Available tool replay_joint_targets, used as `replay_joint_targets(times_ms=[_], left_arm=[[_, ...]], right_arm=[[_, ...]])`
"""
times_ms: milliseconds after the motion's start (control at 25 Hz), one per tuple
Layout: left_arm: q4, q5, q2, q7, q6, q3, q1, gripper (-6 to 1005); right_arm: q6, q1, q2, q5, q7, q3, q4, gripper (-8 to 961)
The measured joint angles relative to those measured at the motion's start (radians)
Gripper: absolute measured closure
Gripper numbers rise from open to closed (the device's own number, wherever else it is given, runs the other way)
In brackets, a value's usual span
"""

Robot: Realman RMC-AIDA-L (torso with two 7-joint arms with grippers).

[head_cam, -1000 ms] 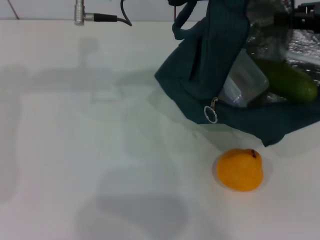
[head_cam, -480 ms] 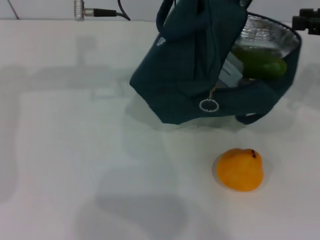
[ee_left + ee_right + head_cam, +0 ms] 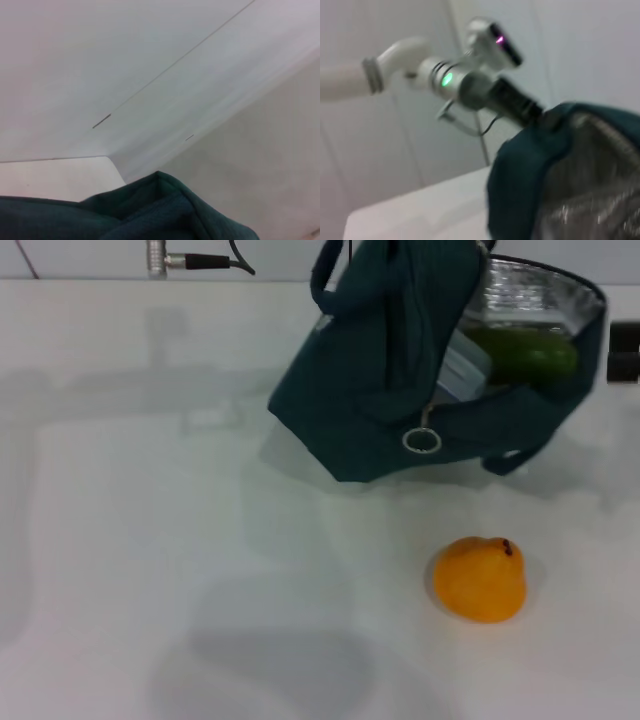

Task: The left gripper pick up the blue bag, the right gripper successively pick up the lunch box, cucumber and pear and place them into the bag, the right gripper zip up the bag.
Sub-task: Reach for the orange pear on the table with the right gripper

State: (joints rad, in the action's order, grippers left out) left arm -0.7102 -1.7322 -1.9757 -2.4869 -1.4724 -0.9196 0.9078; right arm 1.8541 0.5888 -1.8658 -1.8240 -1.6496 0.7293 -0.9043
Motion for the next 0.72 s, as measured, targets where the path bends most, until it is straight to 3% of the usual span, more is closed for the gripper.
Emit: replay_joint_targets(times_ms=[240,720], left_arm=[[0.000,0.000,0.000,0.005,0.008,0.001,-0.001,953],[0.000,0.003,-0.003,0.019,0.016,0.001,-0.006,953]], right_arm=[[0.098,-0.018,-0.002,-0.083,0.165,0.072,0.035,570],[0.026,0.021,-0.074,-0.267,0.207,0.140,0.040,574]])
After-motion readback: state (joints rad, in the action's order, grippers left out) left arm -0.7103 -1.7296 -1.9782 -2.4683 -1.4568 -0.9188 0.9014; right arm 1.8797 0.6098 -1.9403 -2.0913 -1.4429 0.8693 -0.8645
